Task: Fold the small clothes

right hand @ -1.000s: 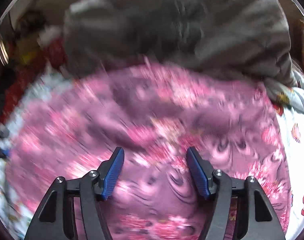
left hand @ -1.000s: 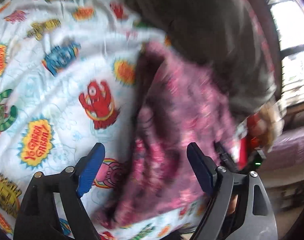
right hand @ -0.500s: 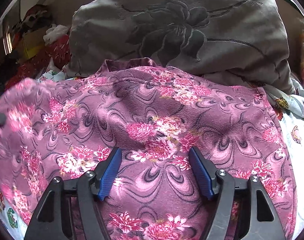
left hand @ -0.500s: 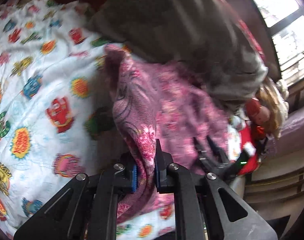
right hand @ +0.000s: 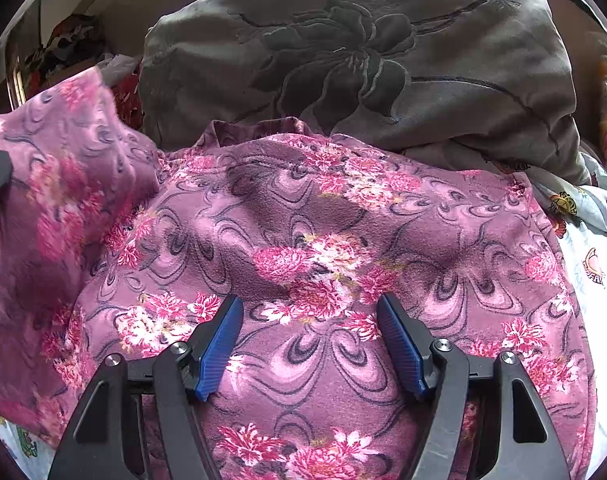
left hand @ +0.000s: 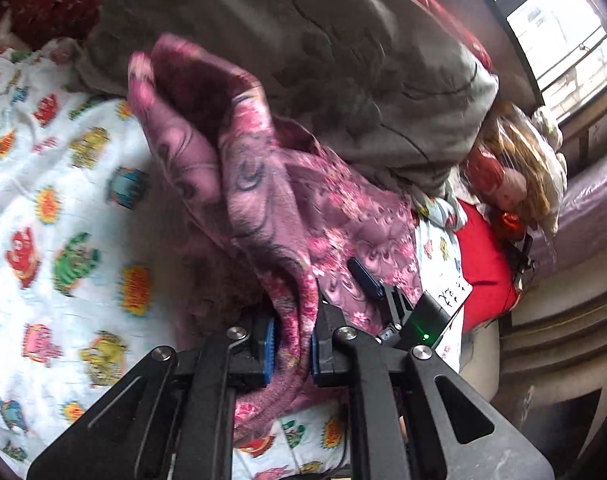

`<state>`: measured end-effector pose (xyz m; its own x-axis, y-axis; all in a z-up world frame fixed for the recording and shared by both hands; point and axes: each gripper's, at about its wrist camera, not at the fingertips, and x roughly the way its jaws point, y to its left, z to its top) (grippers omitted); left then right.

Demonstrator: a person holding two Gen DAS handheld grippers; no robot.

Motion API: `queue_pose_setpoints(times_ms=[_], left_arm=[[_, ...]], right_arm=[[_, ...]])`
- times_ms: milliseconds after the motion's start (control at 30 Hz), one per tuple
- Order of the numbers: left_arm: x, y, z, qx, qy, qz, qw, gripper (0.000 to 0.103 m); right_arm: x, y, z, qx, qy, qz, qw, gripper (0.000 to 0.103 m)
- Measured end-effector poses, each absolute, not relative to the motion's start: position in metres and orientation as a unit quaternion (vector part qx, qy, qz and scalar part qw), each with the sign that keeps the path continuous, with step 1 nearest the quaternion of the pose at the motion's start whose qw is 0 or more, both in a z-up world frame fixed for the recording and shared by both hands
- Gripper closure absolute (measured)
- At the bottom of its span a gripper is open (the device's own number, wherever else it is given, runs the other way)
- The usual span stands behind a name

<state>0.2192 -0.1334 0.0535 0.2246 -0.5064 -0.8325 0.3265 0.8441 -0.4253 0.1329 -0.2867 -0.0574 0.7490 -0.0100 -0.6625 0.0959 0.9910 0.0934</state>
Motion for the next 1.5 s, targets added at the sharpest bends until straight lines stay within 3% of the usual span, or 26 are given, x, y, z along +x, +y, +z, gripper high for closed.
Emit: queue_pose_setpoints(times_ms=[333, 433, 567, 867, 1033, 1267, 1500], left_arm=[[0.223, -0.161, -0.007, -0.092, 0.626, -0.265, 0.728, 0.092], [0.224, -0.160, -0.014, -0.116, 0.634, -0.268, 0.716, 0.081], [0.223, -0.159, -0.011, -0.153, 0.647, -0.283, 0.692, 0.052], [0.230, -0.121, 0.026, -0.164, 0.636, -0.261, 0.708, 0.052], [0.255, -0.107, 0.043, -0.116, 0.629, -0.220, 0.736, 0.052], [0.273, -0.152, 0.049, -0.054, 0.635, -0.217, 0.739, 0.052], [0.277, -0.217, 0.036, 0.062, 0.662, -0.205, 0.719, 0.051]], right_arm=[[0.132, -0.290, -0.058, 0.069, 0.350, -0.025, 0.934, 0.031], [0.132, -0.291, -0.058, 0.071, 0.350, -0.025, 0.934, 0.031], [0.131, -0.291, -0.058, 0.071, 0.350, -0.025, 0.934, 0.031], [0.125, -0.295, -0.052, 0.086, 0.359, -0.015, 0.929, 0.031], [0.093, -0.316, -0.038, 0.161, 0.370, 0.003, 0.915, 0.032], [0.059, -0.336, -0.033, 0.401, 0.328, 0.055, 0.854, 0.030], [0.079, -0.277, -0.041, 0.382, 0.354, 0.111, 0.846, 0.030]])
